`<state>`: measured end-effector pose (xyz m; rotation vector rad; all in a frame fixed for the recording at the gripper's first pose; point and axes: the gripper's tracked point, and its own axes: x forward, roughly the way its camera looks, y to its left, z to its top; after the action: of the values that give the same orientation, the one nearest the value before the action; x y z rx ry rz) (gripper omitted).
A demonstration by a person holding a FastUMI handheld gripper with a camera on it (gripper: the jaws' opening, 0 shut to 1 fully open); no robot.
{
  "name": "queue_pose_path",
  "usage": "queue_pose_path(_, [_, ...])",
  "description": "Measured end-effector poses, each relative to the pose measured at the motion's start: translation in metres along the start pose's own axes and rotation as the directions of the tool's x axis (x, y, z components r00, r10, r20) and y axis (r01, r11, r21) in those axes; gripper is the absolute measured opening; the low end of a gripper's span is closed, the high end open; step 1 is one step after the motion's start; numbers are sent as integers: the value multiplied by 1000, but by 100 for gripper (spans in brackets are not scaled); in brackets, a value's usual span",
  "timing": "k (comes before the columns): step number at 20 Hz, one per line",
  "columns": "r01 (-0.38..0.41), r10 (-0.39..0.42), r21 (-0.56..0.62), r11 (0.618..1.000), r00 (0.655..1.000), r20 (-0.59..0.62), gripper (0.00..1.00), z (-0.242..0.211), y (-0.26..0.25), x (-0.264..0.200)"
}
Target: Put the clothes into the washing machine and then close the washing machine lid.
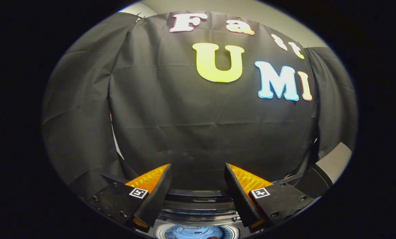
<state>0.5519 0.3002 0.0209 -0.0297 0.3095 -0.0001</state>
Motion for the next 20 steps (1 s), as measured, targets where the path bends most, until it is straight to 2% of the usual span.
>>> queue_pose_path(7, [-13,13,20,1000,1000,10,97,-4,0,-14])
queue_pose_path(20, [-35,34,27,999,998,53,97,-25,2,-69])
